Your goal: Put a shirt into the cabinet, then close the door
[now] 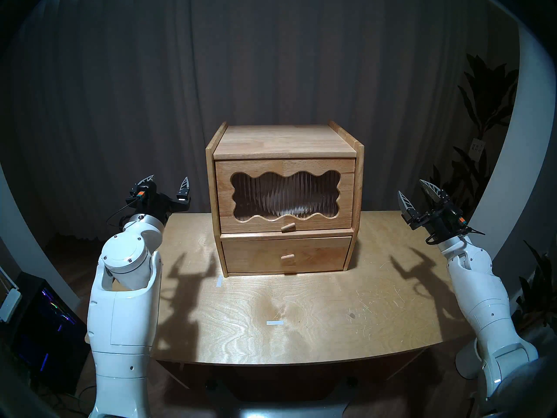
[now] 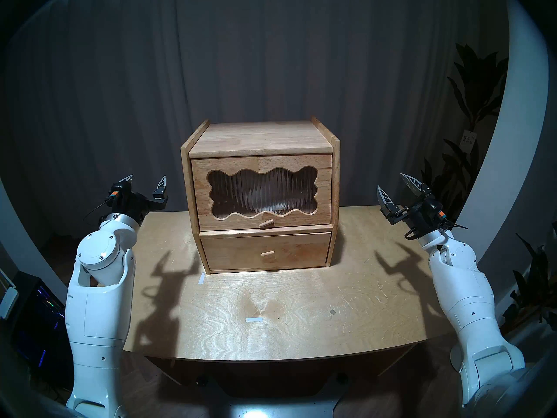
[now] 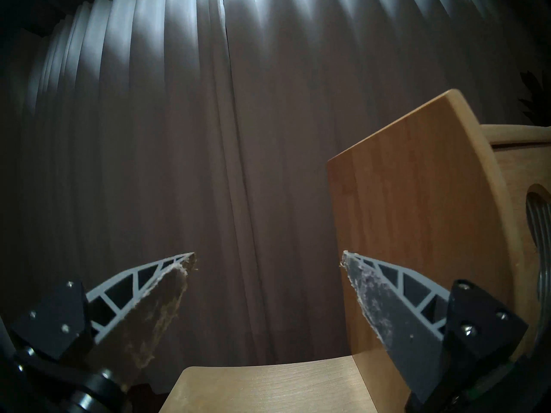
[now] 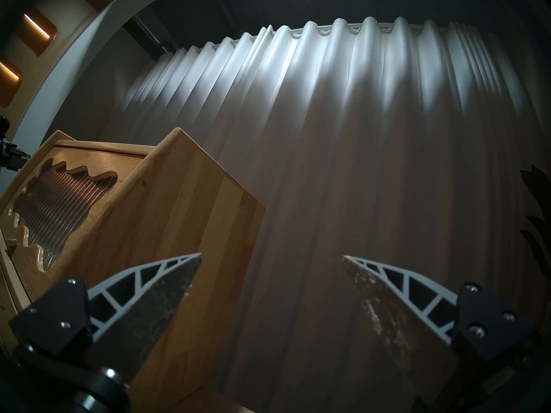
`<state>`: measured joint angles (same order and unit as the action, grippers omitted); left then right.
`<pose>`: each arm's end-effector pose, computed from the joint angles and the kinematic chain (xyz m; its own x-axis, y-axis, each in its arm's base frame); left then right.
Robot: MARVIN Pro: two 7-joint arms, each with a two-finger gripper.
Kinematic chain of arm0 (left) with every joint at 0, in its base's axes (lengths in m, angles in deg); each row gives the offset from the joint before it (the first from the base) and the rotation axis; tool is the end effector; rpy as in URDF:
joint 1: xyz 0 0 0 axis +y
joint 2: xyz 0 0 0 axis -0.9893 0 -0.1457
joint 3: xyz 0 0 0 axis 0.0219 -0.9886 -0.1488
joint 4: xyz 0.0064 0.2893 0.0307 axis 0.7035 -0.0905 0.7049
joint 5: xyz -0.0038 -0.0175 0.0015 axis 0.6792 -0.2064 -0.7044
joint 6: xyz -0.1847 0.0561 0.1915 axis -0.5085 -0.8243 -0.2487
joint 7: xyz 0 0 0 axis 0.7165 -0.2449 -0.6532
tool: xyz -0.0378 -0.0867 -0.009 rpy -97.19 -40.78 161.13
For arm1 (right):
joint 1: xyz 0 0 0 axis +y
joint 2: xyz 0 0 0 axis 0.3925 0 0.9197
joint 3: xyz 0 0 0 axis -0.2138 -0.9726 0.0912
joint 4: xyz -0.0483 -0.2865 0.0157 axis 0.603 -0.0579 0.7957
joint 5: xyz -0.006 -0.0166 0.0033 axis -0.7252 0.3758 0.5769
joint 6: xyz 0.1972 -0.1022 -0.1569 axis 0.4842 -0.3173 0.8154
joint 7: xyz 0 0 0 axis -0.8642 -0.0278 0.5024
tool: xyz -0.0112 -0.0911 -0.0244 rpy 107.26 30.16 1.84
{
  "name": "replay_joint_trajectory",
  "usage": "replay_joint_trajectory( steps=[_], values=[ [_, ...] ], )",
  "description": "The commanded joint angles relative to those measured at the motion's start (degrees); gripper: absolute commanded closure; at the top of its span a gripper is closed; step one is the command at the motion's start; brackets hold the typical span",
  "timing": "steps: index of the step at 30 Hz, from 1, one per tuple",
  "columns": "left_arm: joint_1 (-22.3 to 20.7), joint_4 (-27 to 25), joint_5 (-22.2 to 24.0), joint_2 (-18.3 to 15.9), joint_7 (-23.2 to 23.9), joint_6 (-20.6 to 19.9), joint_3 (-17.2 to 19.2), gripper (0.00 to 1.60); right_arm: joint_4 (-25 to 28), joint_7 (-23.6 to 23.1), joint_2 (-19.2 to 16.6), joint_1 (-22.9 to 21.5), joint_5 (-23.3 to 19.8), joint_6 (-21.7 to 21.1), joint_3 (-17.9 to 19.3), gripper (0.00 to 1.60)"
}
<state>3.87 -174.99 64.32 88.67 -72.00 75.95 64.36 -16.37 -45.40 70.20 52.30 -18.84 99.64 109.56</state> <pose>0.3913 0.1045 -0.1907 -0.1522 -0.1599 0.9753 0.0985 -0.9844 -0.1460 0.4087 -0.2109 -0.2264 -0.4998 0.0876 0.8617 0.3287 -0.9013 0.2822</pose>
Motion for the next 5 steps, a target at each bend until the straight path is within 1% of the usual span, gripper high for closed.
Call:
replay_joint_trajectory(
  steps=[1,2,3,4,5],
  values=[
    [-7.55,3.98,0.97,-2.05,-1.37,2.72,-0.49,0.0,0.49,0.26,0.1,-1.28,0.62,0.96,-0.1,0.0],
    [-5.79,3.2,1.3,-2.6,-1.63,3.49,-0.6,0.0,0.41,0.37,0.18,-1.45,0.71,0.99,-0.15,0.0],
    [-7.88,4.81,1.33,-2.46,-1.75,3.38,-0.8,0.0,0.27,0.45,0.24,-1.68,0.82,1.0,-0.24,0.0],
    [-7.2,4.67,1.59,-2.83,-1.98,3.91,-0.95,0.0,0.17,0.43,0.17,-1.85,1.04,1.01,-0.39,0.0],
    [-8.27,5.63,1.7,-2.87,-2.15,4.05,-1.14,0.0,-0.05,0.78,0.2,-2.08,1.33,0.82,-0.51,0.0]
  ],
)
